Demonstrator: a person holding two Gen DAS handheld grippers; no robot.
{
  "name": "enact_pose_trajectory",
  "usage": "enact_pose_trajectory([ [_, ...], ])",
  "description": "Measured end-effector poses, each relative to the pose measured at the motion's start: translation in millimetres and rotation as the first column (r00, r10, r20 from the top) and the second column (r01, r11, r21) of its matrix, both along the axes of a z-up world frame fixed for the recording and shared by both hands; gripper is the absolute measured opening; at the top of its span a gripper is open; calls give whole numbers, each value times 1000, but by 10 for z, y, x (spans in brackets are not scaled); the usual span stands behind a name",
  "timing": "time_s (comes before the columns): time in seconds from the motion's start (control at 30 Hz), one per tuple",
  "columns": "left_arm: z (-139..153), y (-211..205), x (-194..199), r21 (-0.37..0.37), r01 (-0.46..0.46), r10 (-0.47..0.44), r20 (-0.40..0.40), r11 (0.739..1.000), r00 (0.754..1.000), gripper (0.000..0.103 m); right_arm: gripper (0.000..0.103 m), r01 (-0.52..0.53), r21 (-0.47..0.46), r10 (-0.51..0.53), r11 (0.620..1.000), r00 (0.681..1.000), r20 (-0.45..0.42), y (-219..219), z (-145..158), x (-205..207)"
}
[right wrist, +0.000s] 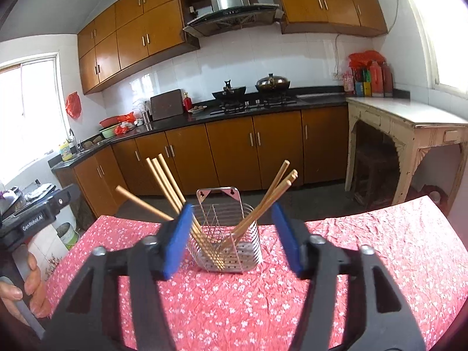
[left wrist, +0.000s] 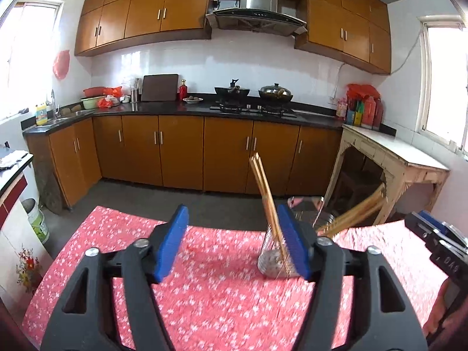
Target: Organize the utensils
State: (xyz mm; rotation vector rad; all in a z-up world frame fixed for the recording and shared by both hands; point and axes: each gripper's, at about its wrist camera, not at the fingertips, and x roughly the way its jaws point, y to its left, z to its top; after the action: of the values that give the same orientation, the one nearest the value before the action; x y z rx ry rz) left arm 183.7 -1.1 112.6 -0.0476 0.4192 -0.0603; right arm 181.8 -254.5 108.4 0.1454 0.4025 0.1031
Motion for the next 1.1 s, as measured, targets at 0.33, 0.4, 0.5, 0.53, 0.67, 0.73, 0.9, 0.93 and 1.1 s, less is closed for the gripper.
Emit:
enact_pose_trajectory([
  [0.33,-364,24,-530,87,17,-23,76,996,997,101,99,107,-88,-92,990,984,153,260,-242,-767],
  [0.4,-443,33,-618,87,14,-21,84,996,996,101,99,120,-106,-101,987,981,166,302,-302,-863],
  [0.5,-567,59,-736,78,8,-16,97,997,995,101,99,140,-167,-108,976,977,186,414,-420,-1016],
  [0.53,-616,60,-779,80,1,-10,104,997,995,101,99,142,-184,-106,972,975,193,451,-457,-1056],
  [0.67,-731,49,-926,94,-14,1,133,995,991,101,99,132,-204,-92,970,976,195,550,-597,-1170],
  [0.73,-768,41,-991,98,-18,3,151,995,989,101,99,122,-191,-86,974,979,187,568,-666,-1208],
  [0.9,-882,41,-1133,96,-39,20,188,995,982,101,99,108,-160,-79,981,981,175,580,-758,-1261],
  [0.93,-888,35,-1133,94,-41,23,185,995,982,101,99,115,-163,-85,980,980,178,590,-770,-1275],
  [1.1,-943,88,-1156,74,-45,31,179,996,983,101,99,127,-150,-97,981,977,187,546,-804,-1328],
])
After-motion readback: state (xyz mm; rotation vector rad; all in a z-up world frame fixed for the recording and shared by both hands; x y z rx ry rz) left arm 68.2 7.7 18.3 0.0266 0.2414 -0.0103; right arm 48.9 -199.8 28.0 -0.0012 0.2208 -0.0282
